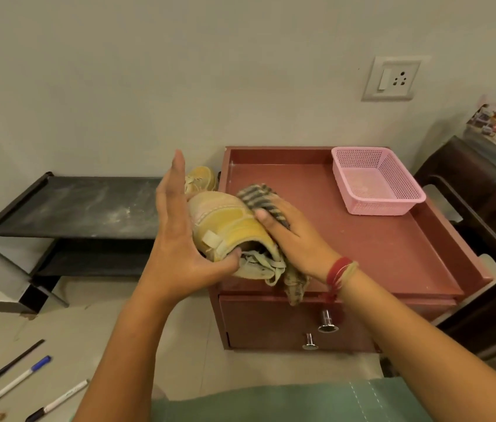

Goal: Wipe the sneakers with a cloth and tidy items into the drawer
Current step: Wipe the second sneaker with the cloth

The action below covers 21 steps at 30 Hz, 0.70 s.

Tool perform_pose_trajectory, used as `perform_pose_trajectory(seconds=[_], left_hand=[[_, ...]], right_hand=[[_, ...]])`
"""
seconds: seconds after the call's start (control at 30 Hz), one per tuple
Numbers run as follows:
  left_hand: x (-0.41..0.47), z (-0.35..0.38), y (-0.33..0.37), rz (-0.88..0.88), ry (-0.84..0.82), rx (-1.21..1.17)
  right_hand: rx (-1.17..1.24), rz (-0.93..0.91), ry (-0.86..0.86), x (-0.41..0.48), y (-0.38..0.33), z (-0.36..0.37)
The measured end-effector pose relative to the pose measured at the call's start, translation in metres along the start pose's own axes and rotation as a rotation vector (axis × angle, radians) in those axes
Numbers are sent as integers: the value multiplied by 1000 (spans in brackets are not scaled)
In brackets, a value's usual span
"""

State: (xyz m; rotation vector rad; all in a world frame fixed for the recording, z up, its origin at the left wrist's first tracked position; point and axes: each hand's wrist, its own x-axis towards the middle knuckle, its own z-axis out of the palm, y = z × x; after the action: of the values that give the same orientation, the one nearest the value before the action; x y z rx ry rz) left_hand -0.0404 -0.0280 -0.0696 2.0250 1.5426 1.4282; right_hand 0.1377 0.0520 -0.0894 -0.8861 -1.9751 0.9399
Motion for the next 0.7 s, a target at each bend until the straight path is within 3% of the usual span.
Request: perform_pose_trajectory(seconds=[0.13,0.23,0.33,0.47,0.63,0.7], left_hand=[[-2,-5,-5,-7,-54,-6],[-7,-11,-12,-64,-105,7],[-10,-13,-21,-104,-167,63],[-11,-10,-25,-90,-185,80],[-10,-14,-33,-144,-156,23],[-9,-14,-36,-151,-154,20]], right_hand=[[96,256,24,-5,41,-18],[68,392,159,-12,54,-15],[-30,245,295,-7,39,4],[-235,19,46,4,12,29],[-313,106,134,2,48,24],[-197,212,189,-3,66,14]])
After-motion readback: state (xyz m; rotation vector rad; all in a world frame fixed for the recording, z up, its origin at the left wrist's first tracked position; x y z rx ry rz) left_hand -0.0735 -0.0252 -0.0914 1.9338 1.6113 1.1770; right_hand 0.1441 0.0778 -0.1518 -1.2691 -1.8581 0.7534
